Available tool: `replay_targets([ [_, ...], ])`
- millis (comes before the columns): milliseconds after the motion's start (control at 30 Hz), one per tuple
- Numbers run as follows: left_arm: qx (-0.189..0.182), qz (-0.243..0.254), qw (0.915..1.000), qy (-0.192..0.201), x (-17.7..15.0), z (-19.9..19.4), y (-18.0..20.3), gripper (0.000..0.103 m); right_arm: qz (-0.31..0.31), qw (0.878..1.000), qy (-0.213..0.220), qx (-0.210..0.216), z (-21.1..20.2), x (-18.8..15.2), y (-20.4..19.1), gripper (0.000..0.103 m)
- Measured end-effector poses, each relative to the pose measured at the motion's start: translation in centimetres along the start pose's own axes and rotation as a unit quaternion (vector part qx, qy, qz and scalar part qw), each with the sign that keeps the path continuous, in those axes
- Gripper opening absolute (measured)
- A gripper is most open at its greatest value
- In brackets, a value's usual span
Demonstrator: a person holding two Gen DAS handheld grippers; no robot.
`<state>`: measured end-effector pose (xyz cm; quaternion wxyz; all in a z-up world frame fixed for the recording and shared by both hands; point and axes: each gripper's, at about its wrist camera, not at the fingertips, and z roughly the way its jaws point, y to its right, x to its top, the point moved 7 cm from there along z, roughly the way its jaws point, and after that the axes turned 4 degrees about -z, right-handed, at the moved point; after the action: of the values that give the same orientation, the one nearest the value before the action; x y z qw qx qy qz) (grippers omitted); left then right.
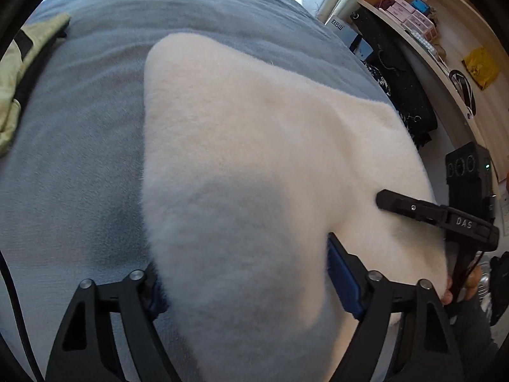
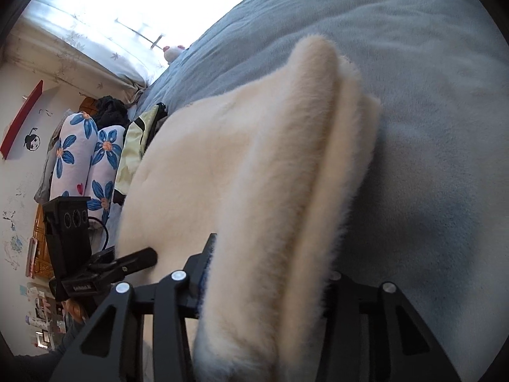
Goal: Fold large clothes
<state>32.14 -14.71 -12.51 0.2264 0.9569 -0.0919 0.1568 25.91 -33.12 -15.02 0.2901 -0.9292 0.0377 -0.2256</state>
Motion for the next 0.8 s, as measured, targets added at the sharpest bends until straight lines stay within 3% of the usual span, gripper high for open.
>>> replay_targets([
  [133,0.027,0.025,0.9991,0.019,0.1,-2.0,0.8,0.073,-0.009,1.0,0.009,-0.01,-0.8,-0.1,-2.1,0.042],
  [367,0.034,0.018,0.9991,0.019,-0.4,-6.0,0.0,0.071,-0.023,1.0,0.01,-0.009,-1.5,-1.3,-6.3,0.041],
  [800,0.052,-0.015,0.9973,0.049,-4.8,-16.8,-7.4,0.071,-0.074,0.997,0.005,0.016,-0.7,-3.7,-17.7,0.041],
])
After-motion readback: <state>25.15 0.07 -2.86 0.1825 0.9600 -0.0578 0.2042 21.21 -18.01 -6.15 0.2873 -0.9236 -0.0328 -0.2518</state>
